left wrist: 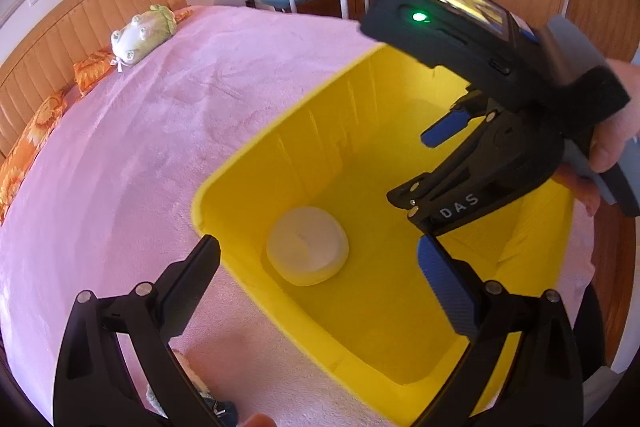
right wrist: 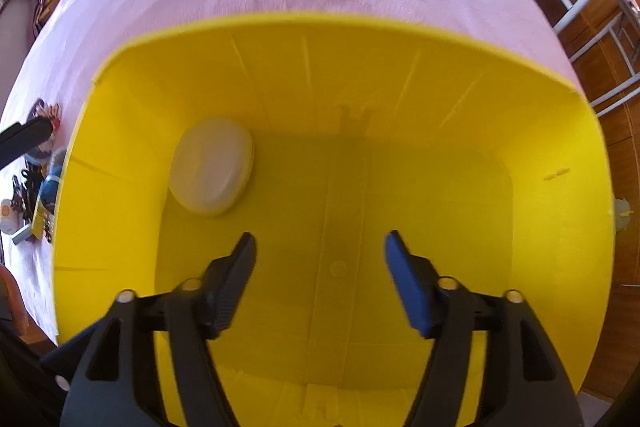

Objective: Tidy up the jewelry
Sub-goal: 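Open the right tool to drop the compact into the bin, then move the right tool to the blue fuzzy hair clip and grasp it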

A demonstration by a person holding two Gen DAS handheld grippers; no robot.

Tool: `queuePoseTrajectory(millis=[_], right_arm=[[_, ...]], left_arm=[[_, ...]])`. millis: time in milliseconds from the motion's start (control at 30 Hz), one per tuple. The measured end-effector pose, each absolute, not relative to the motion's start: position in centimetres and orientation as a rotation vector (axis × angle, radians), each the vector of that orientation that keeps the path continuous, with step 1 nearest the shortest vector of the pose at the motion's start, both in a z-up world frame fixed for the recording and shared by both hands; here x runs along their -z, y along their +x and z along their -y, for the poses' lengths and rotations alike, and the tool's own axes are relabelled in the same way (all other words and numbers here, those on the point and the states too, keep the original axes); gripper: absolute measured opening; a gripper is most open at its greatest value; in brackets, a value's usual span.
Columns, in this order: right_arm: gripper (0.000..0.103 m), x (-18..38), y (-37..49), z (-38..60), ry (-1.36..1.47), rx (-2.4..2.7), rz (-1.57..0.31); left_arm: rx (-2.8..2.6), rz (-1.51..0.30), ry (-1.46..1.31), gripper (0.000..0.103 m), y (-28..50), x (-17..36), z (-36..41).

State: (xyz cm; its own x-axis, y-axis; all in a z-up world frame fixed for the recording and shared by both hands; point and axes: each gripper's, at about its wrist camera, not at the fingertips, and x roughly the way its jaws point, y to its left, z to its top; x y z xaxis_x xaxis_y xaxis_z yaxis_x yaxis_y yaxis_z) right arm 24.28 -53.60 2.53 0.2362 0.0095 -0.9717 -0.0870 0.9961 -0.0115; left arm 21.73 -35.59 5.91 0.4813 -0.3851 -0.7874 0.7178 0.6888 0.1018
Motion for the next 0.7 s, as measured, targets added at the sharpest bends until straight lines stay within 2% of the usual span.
queuePoseTrajectory(millis=[167,367,533,700], right_arm=[[0.091,-7.7,22.7,51.7,0.016,-0.092,-1.154],[0.092,-13.1,19.3,45.1,0.028,-0.298,-0.947],[0.092,-13.2,17.7,37.7,-0.069,-0.442,-0.91],[0.092,-10.5,16.9,31.2,-0.167,-0.522,-0.938]], left_arm=[[0.62,-0.762,0.38,0.097,20.4,-8.2,30.5],[0.451,-0.748,0.276,0.097,18.3,-9.0,21.2],[0.336,-0.786,0.221,0.097,16.3,-7.3,14.2],[0.302,-0.825,0.176,0.097,14.4,-4.8,9.8]])
